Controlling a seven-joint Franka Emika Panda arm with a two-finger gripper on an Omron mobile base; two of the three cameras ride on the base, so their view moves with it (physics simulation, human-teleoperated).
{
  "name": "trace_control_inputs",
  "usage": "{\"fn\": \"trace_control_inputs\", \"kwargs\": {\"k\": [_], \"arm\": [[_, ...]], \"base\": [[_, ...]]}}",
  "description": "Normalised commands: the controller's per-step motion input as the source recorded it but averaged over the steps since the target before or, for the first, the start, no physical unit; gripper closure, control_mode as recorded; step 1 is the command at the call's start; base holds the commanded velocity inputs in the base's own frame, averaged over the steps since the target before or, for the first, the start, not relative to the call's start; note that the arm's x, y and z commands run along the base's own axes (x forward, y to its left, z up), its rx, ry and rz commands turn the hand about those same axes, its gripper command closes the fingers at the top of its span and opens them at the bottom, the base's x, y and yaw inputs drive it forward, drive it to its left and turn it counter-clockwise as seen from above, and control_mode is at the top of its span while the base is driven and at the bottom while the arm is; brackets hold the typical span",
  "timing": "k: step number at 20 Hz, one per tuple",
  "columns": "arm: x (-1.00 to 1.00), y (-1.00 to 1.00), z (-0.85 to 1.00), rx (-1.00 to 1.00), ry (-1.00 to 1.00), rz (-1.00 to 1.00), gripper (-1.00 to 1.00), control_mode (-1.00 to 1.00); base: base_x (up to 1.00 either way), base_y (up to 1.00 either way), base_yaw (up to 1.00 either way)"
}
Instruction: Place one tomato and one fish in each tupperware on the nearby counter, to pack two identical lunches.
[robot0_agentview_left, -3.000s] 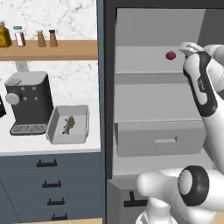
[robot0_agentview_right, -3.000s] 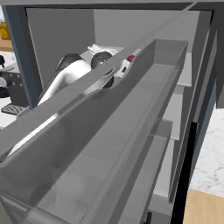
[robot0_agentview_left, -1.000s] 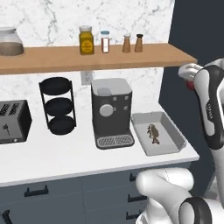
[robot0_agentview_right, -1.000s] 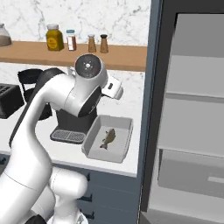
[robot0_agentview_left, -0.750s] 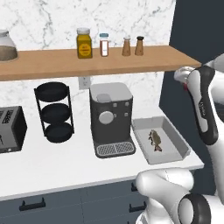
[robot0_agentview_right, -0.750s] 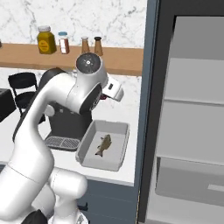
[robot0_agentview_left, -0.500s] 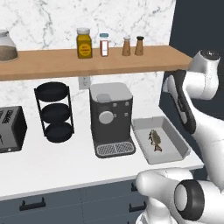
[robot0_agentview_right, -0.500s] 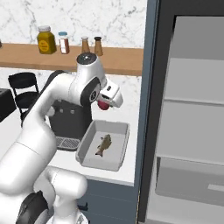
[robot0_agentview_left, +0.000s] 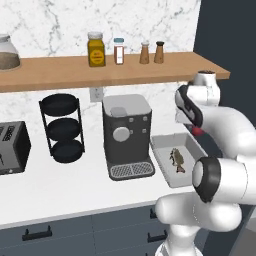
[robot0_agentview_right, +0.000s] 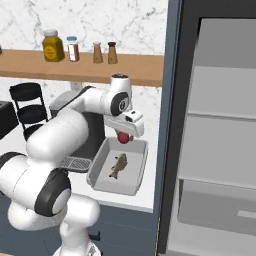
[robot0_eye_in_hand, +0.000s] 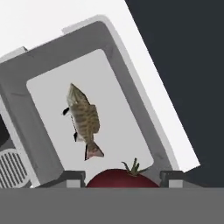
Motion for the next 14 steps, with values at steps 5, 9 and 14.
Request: {"fn": "trace_control_inputs", "kwargs": {"k": [5, 9, 14], "arm": [[0.27, -0.07, -1.0, 0.04, 0.15, -0.03, 1.0, -1.0], [0.0, -0.33, -1.0, 0.0, 0.01, 0.0, 1.0, -1.0], [0.0, -0.16, -0.88, 0.03, -0.07, 0.0, -1.0, -1.0]], "base": [[0.0, 0.0, 0.0], [0.0, 0.0, 0.0], [0.0, 0.0, 0.0]]}}
